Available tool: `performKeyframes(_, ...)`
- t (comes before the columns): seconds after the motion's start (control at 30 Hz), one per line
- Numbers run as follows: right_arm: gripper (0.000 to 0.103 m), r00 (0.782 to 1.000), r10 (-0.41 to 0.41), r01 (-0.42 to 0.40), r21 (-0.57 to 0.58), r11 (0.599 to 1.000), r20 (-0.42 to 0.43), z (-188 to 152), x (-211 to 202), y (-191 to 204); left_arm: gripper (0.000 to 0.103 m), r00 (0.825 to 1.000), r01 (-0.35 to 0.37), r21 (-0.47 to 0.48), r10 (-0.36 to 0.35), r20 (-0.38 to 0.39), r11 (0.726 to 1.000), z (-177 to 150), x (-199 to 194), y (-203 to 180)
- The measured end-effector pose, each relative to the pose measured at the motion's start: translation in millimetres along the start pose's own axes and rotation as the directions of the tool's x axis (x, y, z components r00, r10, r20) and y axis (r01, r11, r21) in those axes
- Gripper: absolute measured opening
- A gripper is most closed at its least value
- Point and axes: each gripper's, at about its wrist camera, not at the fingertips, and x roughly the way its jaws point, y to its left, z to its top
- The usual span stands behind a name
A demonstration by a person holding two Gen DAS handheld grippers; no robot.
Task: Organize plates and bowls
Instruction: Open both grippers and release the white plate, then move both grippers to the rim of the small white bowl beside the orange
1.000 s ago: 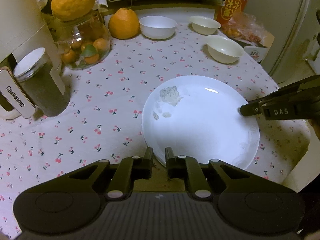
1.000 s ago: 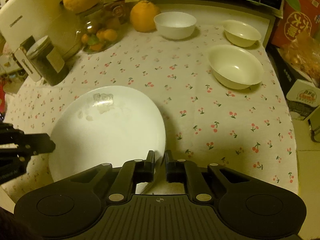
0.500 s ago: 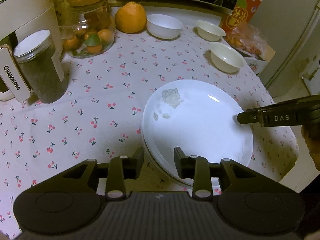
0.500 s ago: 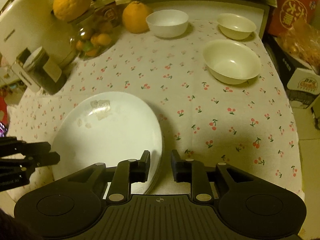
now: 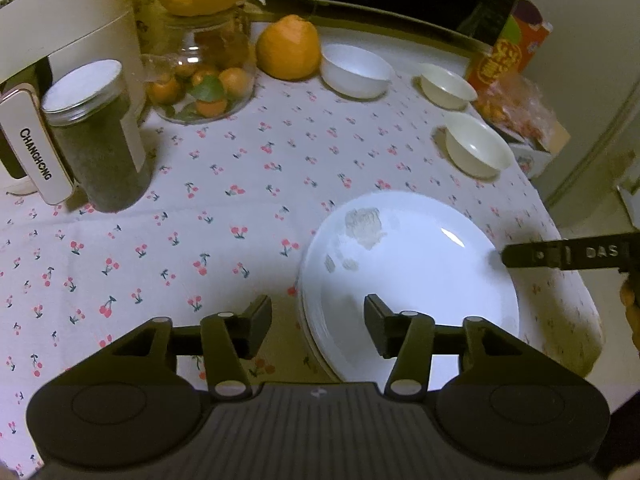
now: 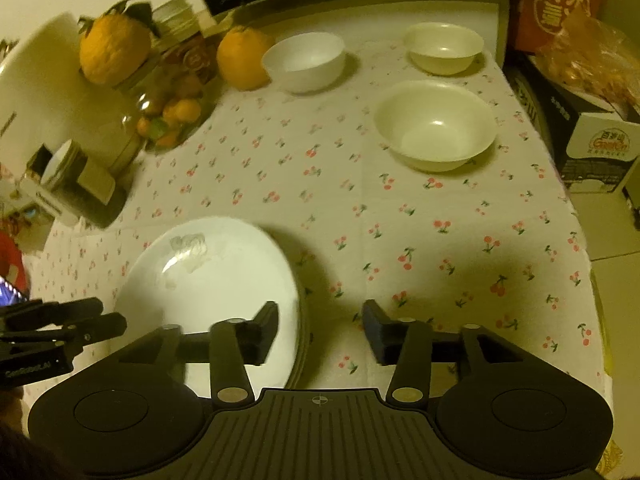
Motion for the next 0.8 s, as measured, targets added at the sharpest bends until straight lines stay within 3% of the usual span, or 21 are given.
performKeyframes(0.17,0.065,1.000,-0.005,0.004,0.051,0.999,0.012,7.8,-2.4,-15.0,0.068,1.000,-0.016,-0.026,0.017,0.021,1.000,8.6,2.5,0.0)
performKeyframes(0.5,0.080,0.998,0.000,-0.004,0.062,0.998,0.056,24.1,-8.8,-22.9,0.094,0.995,-0.031,-0.039,0.035,0.088,0.999,29.2,2.6,-15.8)
performKeyframes(0.8,0.083,0.997,0.040,-0.043,0.049,0.998,0.069,60.8,-11.0,-7.9,0.100,0.992,-0.068,-0.122,0.079,0.095,0.990,62.2,9.8,-20.8)
